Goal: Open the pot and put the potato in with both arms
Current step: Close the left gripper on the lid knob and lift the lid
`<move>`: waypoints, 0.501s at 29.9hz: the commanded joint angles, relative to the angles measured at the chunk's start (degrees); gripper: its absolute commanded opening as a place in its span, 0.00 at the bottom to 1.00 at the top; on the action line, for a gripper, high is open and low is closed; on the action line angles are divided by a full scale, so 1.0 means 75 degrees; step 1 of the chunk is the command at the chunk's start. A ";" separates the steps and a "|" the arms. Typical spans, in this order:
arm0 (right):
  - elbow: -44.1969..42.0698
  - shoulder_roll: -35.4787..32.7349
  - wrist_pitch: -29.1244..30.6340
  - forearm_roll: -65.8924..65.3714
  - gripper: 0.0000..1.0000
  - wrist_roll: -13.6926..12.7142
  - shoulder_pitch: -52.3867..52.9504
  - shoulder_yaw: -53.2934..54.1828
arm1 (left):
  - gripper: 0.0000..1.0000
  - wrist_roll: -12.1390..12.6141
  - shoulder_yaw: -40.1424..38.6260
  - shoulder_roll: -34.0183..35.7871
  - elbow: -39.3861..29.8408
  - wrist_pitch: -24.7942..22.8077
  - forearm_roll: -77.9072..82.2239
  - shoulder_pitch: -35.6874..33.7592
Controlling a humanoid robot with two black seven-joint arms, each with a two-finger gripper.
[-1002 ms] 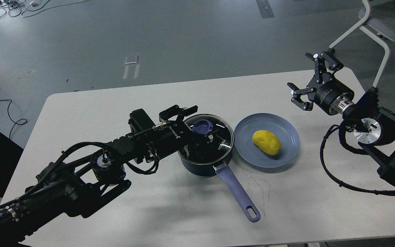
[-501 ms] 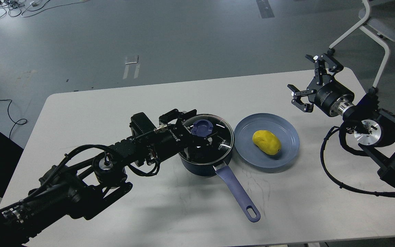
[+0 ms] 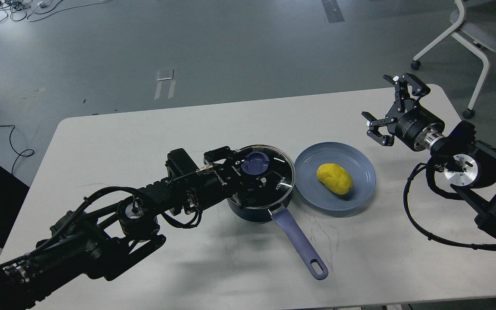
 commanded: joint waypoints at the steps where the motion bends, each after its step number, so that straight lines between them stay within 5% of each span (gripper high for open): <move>1: -0.0012 0.0007 -0.0005 0.0000 1.00 0.0000 -0.0002 -0.0001 | 0.75 -0.0001 -0.0005 -0.0004 -0.0001 -0.0001 -0.0001 0.0018; 4: -0.0035 0.0007 -0.0005 0.0000 1.00 0.0000 -0.0002 -0.0001 | 0.71 0.0011 -0.0005 -0.0028 -0.0001 0.0069 -0.0001 0.0019; 9: -0.0176 0.0007 -0.0005 0.0000 1.00 0.0000 -0.0002 -0.0001 | 0.24 -0.0001 -0.0005 0.0019 -0.0001 0.0081 -0.0001 0.0007; 15: -0.0176 0.0007 -0.0005 0.0000 1.00 0.0012 0.0010 -0.0001 | 0.21 -0.0001 -0.0040 0.0090 -0.0001 0.0081 -0.0001 -0.0052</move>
